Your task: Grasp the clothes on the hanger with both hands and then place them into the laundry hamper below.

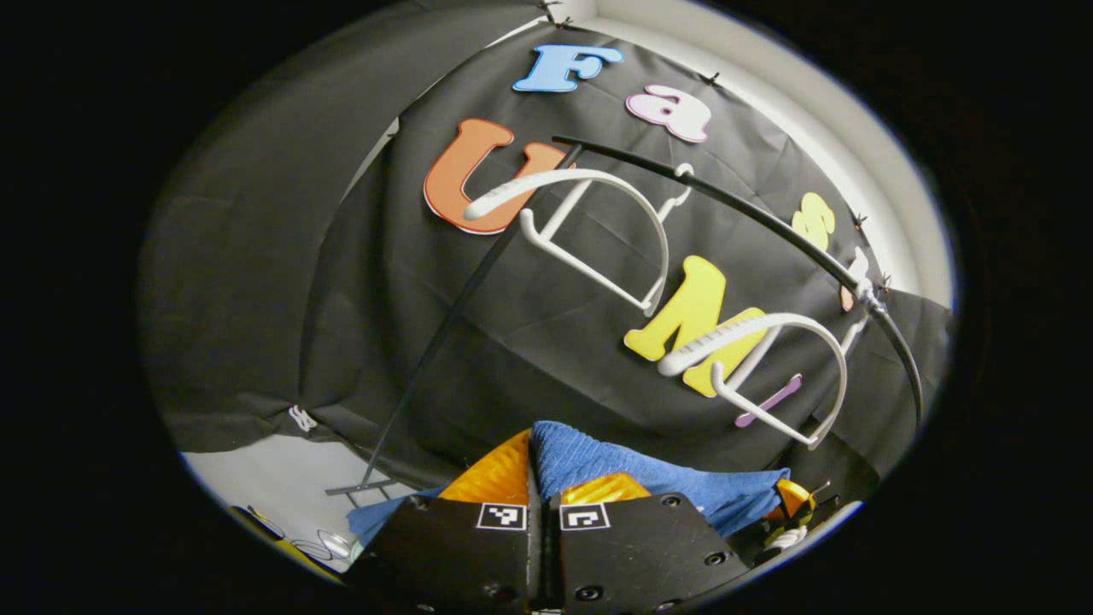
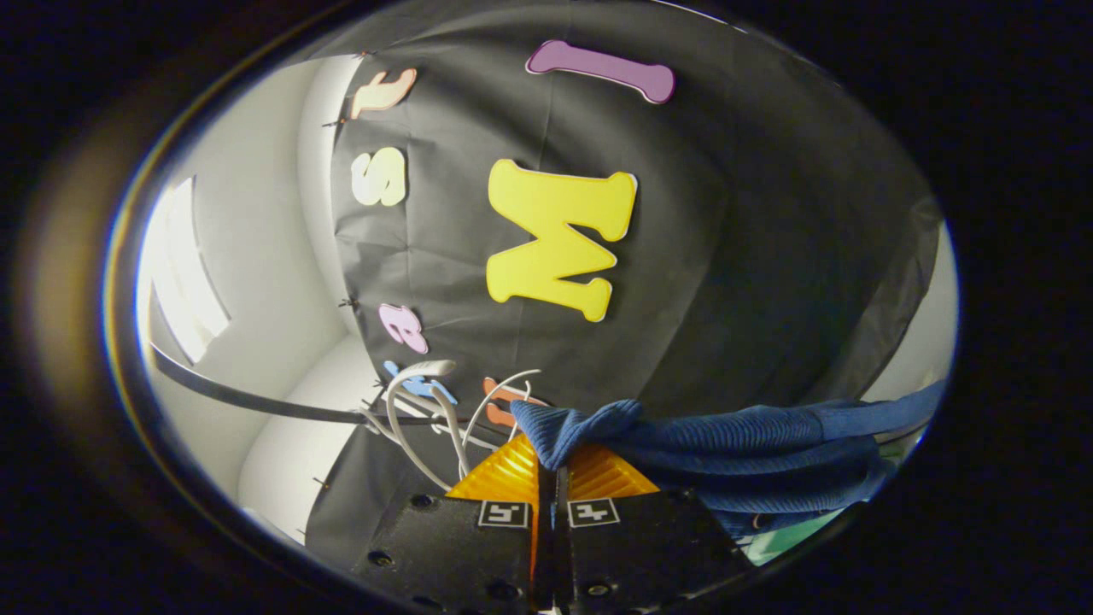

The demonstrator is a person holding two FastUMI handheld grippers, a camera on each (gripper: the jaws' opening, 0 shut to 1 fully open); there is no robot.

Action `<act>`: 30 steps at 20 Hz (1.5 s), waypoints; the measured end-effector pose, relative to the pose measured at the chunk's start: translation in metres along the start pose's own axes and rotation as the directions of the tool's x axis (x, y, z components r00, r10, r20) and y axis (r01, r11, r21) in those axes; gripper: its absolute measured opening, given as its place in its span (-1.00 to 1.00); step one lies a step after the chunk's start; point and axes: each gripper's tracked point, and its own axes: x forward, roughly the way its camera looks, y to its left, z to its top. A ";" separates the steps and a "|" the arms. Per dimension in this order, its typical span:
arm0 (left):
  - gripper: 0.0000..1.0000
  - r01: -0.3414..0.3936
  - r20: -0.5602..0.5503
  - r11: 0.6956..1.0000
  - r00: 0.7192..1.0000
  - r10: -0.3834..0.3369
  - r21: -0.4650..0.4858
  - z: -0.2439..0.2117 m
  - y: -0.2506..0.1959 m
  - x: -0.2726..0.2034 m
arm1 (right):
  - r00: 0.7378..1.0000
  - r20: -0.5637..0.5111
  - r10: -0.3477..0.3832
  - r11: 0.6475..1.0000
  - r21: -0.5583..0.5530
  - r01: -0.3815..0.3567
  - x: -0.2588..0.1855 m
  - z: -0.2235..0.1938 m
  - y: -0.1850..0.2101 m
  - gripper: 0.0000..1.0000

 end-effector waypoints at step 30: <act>-0.99 0.021 -0.378 0.959 0.921 0.092 0.284 -0.240 0.022 -0.039 | 0.795 -0.453 -0.404 0.868 -0.463 0.177 0.008 -0.303 -0.091 -0.92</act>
